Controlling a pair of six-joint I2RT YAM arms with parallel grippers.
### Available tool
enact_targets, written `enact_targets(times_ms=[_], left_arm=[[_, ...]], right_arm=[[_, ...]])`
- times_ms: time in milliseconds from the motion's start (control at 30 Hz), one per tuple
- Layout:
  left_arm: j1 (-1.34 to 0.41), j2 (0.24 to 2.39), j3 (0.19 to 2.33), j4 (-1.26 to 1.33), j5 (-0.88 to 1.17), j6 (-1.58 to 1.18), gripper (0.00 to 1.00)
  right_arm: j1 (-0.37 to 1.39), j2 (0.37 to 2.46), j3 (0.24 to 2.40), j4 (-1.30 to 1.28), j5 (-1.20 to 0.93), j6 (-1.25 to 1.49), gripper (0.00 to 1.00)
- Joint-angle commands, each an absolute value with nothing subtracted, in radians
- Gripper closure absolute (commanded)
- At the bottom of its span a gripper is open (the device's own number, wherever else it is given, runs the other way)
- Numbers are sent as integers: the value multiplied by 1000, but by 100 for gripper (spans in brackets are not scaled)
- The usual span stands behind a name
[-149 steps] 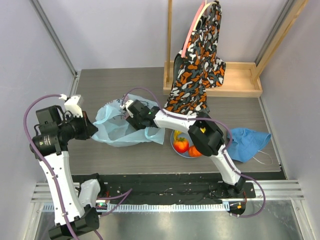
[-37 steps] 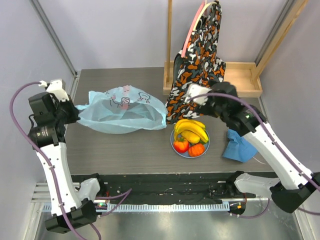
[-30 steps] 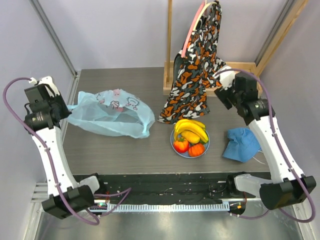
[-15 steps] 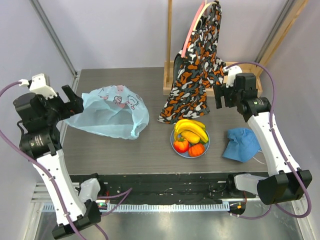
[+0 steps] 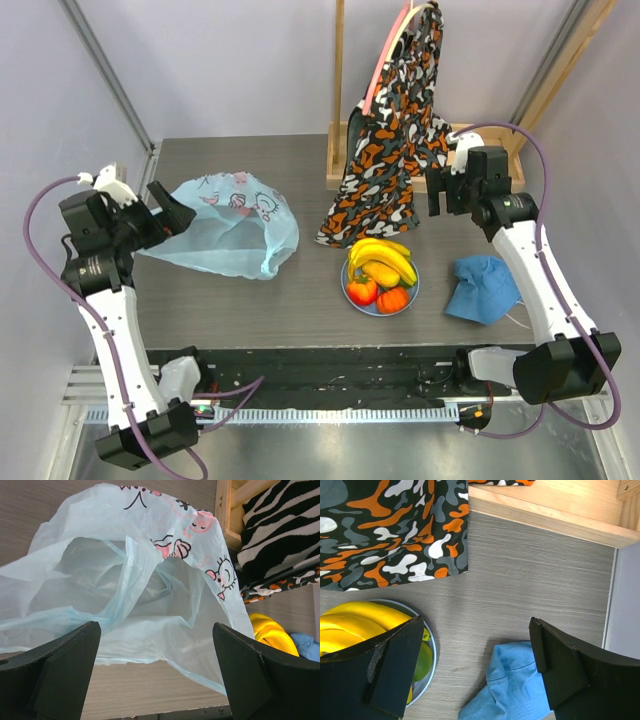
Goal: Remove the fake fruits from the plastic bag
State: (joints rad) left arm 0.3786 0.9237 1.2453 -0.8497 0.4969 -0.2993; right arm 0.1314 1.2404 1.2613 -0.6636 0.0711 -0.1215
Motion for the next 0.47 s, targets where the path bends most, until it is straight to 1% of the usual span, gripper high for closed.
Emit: enact_targets(times_ms=[0,200,433], left_arm=[[368,847,1230,-798,520,-310,0],[374,773,1201,-818,460,-272,0],[379,776,1209,-830,433,-241,0]], right_arm=[[133,1239,1255,-626,37,-97,6],[132,1259,1252,-632,12,-92,6],[132,1246,1232,-606,-29,-103,8]])
